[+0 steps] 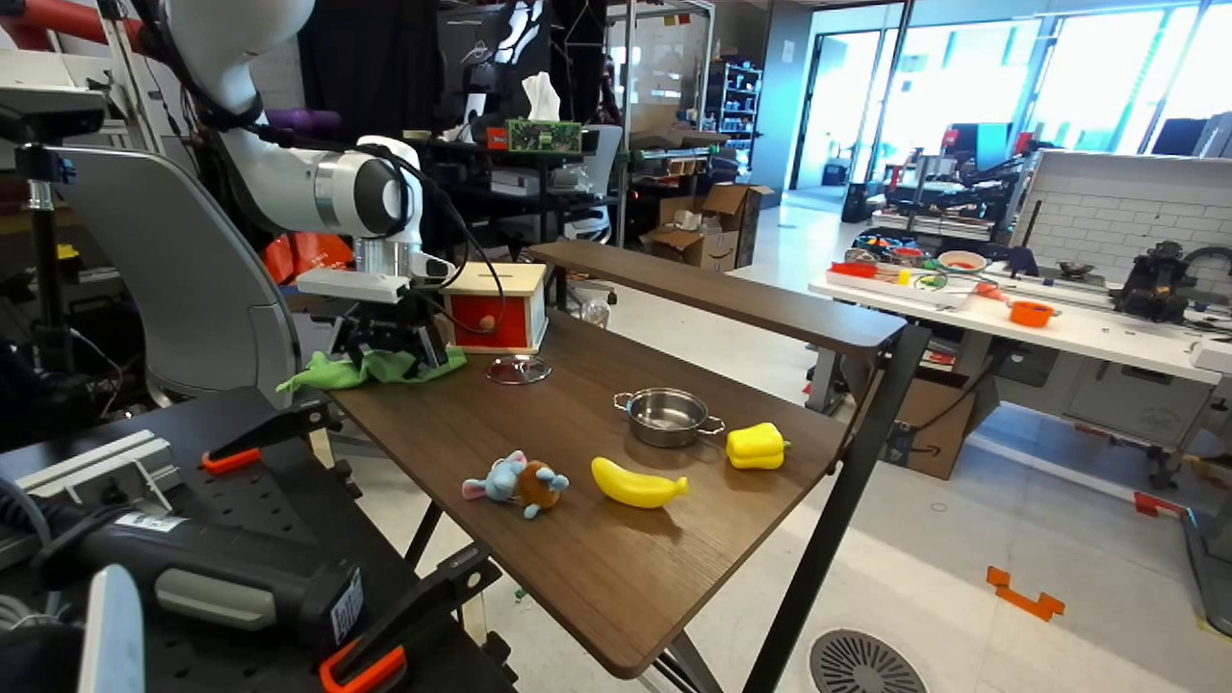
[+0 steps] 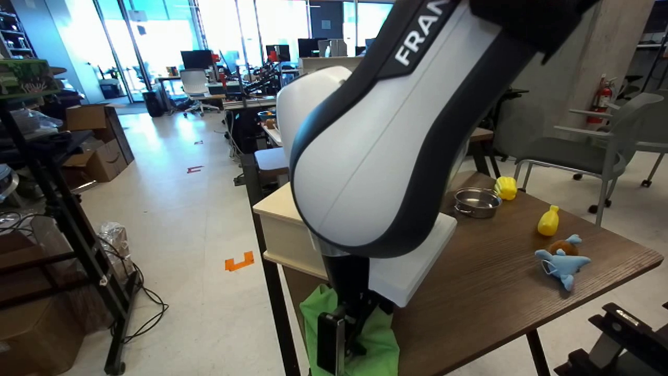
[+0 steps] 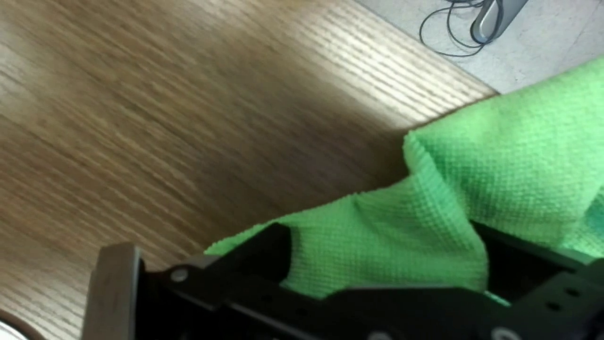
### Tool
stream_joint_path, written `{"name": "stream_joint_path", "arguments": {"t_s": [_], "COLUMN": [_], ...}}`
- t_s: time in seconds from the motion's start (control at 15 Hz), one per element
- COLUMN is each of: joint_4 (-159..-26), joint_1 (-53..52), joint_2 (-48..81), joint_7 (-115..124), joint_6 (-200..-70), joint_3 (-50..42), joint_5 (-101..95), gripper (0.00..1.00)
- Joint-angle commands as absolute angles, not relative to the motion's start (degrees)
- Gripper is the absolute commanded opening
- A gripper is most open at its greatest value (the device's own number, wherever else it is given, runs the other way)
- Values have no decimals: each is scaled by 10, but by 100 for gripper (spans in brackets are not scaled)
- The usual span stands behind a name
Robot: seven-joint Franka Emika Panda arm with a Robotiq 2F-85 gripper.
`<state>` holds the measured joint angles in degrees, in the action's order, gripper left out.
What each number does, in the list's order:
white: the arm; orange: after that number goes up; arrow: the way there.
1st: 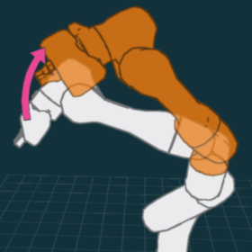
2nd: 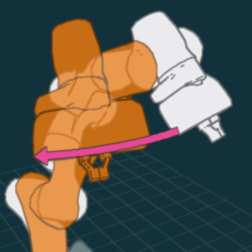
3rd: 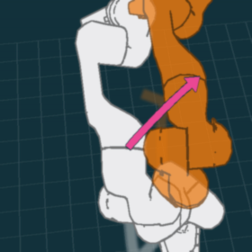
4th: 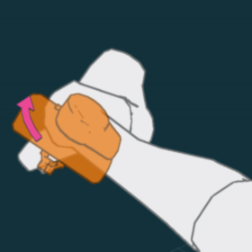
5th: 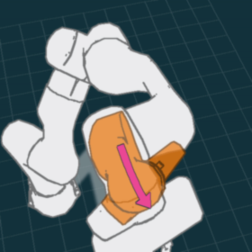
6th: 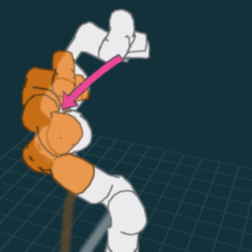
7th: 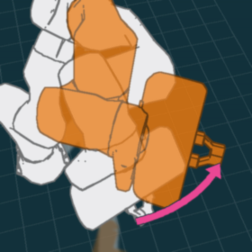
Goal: Move the green towel to the left
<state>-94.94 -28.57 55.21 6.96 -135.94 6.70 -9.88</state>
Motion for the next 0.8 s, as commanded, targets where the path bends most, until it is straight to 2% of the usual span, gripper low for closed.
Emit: {"name": "stream_joint_path", "arguments": {"t_s": [0.0, 0.2, 0.4, 0.53, 0.6, 0.73], "joint_4": [-979, -1026, -1074, -1121, -1049, -1062], "joint_1": [-293, -296, -295, -285, -280, -277], "joint_2": [510, 439, 353, 295, 366, 340], "joint_7": [100, 123, 123, 126, 116, 117], "joint_6": [-1373, -1389, -1352, -1389, -1362, -1358], "joint_3": [54, 45, 50, 55, 63, 66], "joint_5": [-116, -124, -142, -152, -139, -141], "gripper": [100, 100, 100, 100, 100, 100]}}
